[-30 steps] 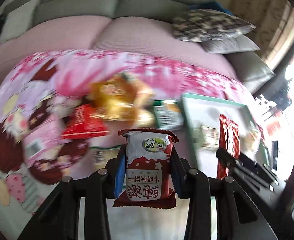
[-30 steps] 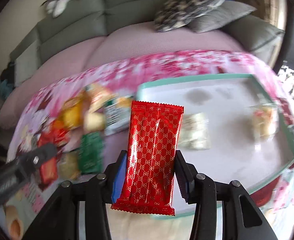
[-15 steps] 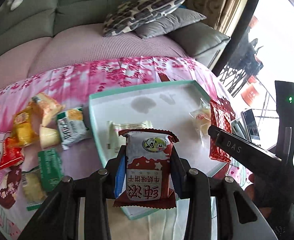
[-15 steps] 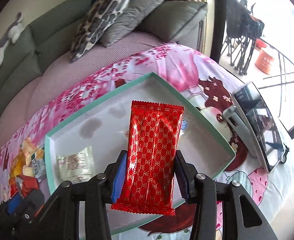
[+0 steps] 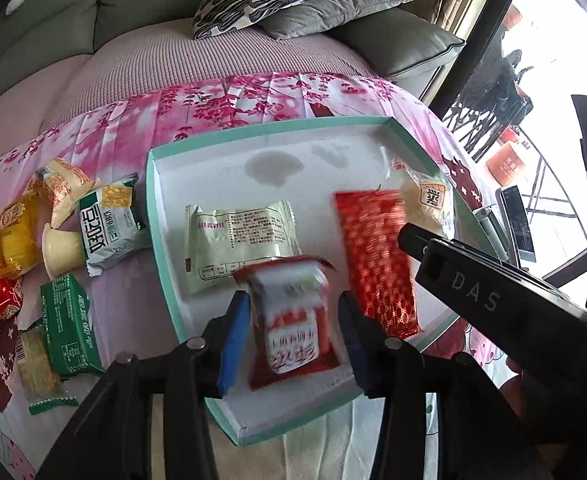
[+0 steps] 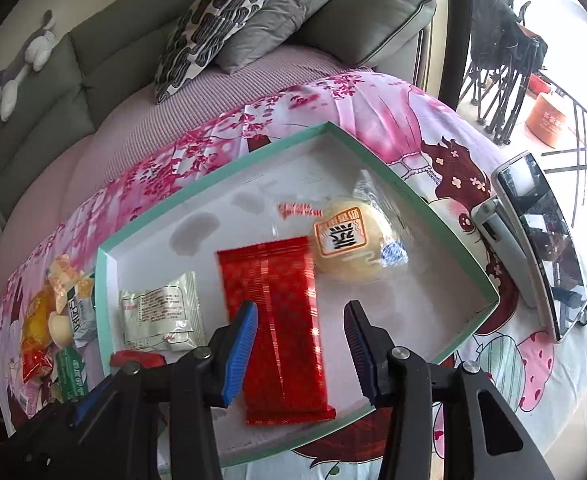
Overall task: Organize snacks
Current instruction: 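Carry wafer bar and milk biscuit pack into the tray and release both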
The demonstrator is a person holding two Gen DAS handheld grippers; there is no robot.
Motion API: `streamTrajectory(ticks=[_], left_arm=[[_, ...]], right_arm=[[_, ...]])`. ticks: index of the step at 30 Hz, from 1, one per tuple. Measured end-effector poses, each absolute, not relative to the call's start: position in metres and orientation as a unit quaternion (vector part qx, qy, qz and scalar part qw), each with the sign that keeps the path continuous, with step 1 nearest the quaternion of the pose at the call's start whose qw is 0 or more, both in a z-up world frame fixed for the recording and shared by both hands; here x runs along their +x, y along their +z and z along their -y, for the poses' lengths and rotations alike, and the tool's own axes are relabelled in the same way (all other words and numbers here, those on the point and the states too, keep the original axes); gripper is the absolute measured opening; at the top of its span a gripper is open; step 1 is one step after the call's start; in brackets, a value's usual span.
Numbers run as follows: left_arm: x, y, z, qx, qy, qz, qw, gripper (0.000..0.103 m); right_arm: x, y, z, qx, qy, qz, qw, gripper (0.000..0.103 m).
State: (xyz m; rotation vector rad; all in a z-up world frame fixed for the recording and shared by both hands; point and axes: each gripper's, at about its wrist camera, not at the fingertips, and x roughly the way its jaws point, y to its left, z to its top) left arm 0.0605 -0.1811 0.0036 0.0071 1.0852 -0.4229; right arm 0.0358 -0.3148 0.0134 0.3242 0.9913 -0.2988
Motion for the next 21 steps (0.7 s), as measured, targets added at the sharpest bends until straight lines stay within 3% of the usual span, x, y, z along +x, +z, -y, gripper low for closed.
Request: streamTrajectory(ticks=[11,13,17,21], left_arm=[[0.064,0.024,0.161,-0.017,-0.182,-0.489,0.853,0.065],[0.07,0.021,0.149,-0.034,-0.164,-0.492,0.854,0.076],[0.08,0.015,0.125,-0.054,-0.12,-0.497,0.858,0.083],[0.085,0.012,0.109,-0.054,-0.088,-0.491,0.865,0.092]], right_arm=[[0.033,0.018,0.315,0.156,-0.138,-0.47,0.858,0.053],[0.034,0.016,0.315,0.162,-0.134,-0.472,0.856,0.064],[0.036,0.013,0.312,0.159,-0.123,-0.472,0.858,0.074],[0.037,0.013,0.306,0.159,-0.11,-0.465,0.864,0.096]])
